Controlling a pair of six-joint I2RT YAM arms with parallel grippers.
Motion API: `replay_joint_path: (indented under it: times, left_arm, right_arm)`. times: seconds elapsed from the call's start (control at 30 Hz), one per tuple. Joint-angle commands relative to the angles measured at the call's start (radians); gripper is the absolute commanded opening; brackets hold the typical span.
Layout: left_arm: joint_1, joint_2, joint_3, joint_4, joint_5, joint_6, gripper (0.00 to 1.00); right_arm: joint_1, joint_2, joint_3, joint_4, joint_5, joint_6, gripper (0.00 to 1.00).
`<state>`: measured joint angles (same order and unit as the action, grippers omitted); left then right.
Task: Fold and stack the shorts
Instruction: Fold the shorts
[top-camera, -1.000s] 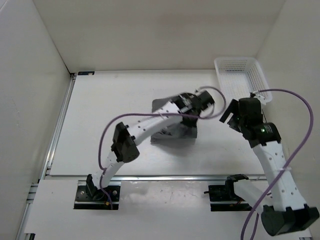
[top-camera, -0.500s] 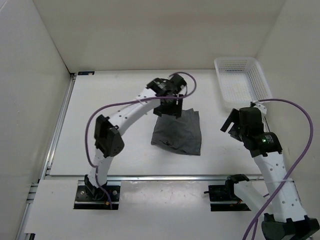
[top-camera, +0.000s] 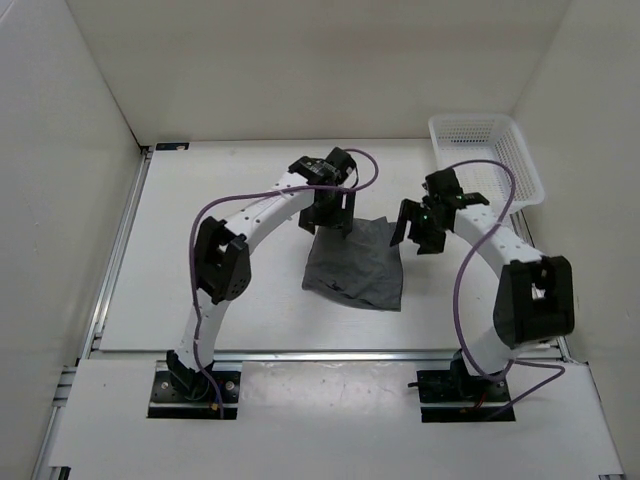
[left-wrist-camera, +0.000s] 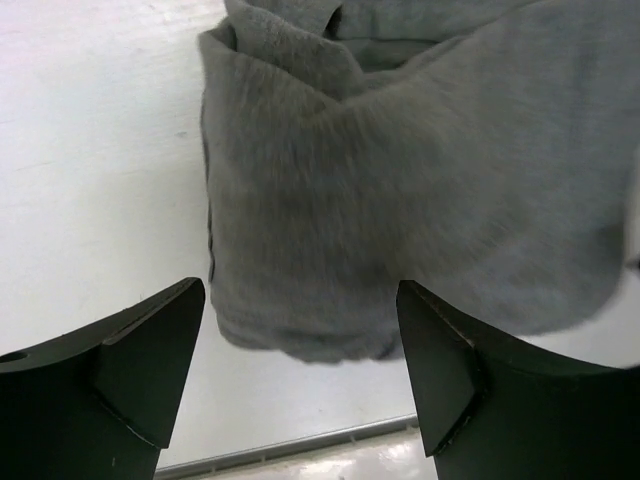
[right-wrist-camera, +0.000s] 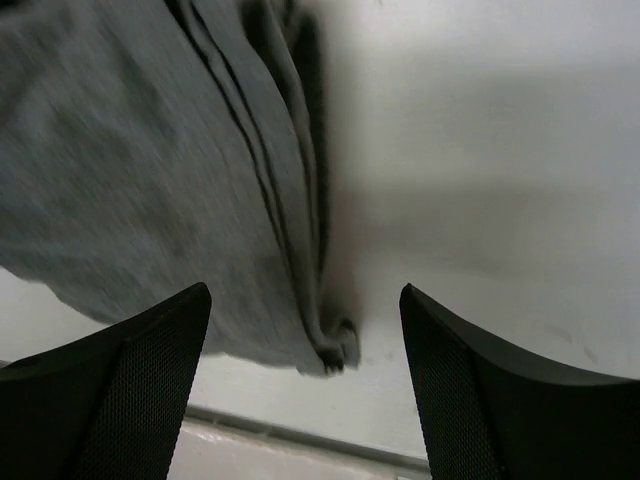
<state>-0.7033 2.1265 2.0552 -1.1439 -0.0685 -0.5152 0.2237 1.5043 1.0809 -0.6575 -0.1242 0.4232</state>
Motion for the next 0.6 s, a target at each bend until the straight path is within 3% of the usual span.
replay_joint_path:
  times: [0.0,0.1,0.23,0.27,0.43,0.57]
  left_arm:
    - [0.02,0.056,0.023,0.015,0.018,0.044,0.89]
    - [0.059,0.087,0.013,0.039,0.028,0.044,0.85]
    - [0.108,0.096,0.002,0.073,0.064,0.044,0.67]
    - [0.12,0.096,0.002,0.073,0.088,0.044,0.53]
    - [0.143,0.105,0.002,0.082,0.113,0.044,0.18]
    - [0.153,0.105,-0.029,0.093,0.136,0.053,0.13]
  right_arm:
    - [0.008,0.094,0.152,0.078,-0.046,-0.049,0.81]
    - [0.019,0.207,0.243,0.078,-0.008,-0.058,0.81]
    - [0.028,0.368,0.339,0.068,0.003,-0.058,0.79]
    - [0.038,0.387,0.368,0.068,0.003,-0.058,0.76]
    - [0.063,0.413,0.407,0.078,-0.009,-0.049,0.49]
    - [0.083,0.413,0.427,0.087,-0.009,-0.04,0.46]
